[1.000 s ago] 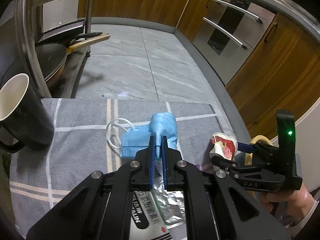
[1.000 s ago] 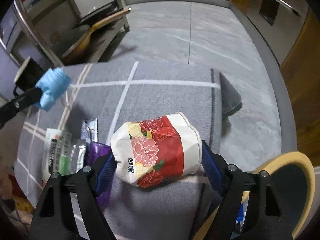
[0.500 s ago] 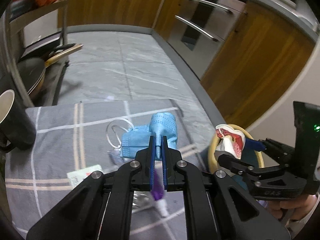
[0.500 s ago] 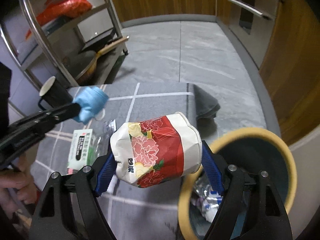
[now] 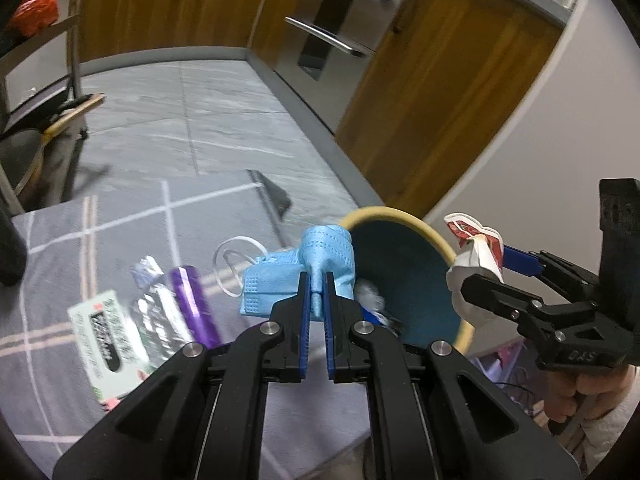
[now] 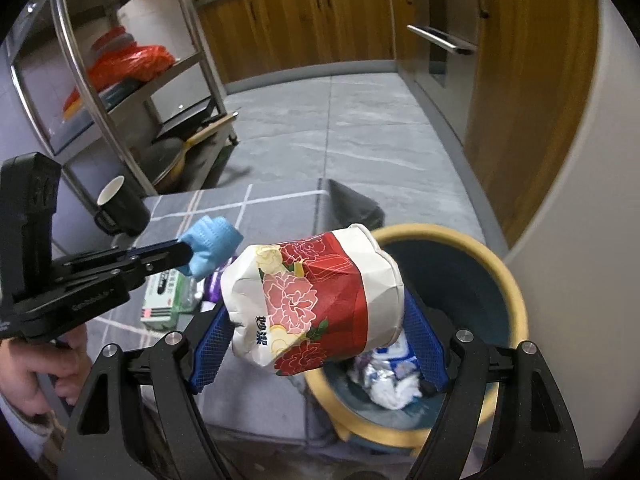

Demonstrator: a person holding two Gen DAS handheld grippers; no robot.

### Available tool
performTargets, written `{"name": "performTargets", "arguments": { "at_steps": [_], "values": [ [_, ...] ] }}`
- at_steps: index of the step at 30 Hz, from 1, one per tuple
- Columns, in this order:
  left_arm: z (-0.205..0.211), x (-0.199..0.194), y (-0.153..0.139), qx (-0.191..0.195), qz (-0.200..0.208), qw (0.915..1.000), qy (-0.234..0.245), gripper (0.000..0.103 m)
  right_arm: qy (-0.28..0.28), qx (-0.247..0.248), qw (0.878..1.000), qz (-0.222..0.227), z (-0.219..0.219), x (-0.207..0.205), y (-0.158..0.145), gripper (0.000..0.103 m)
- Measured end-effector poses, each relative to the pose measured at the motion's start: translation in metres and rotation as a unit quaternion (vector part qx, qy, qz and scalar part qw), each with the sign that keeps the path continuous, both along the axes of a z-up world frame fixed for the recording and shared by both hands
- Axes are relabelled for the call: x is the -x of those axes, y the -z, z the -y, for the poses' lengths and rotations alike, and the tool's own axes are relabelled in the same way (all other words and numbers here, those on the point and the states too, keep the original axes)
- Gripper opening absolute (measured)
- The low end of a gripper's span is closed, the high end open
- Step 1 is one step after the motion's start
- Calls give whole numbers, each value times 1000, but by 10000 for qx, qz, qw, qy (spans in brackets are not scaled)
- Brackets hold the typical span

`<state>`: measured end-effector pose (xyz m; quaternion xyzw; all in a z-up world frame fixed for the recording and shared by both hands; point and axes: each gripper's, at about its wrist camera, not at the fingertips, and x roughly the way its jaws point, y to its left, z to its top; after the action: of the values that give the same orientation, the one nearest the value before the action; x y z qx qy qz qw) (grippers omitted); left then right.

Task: Collect trash
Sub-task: 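Drop the mask into the bin with the left gripper while the right drops the paper cup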

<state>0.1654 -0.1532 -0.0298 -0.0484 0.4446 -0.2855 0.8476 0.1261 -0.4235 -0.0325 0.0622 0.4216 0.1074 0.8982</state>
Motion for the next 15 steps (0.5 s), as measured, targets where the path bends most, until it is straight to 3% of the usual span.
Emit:
{"name": "performTargets", "arguments": {
  "at_steps": [15],
  "values": [
    [105,35,23,-161,-39,9940,1079,5,482,-30,9988,-39,73,38,19,79]
  ]
}}
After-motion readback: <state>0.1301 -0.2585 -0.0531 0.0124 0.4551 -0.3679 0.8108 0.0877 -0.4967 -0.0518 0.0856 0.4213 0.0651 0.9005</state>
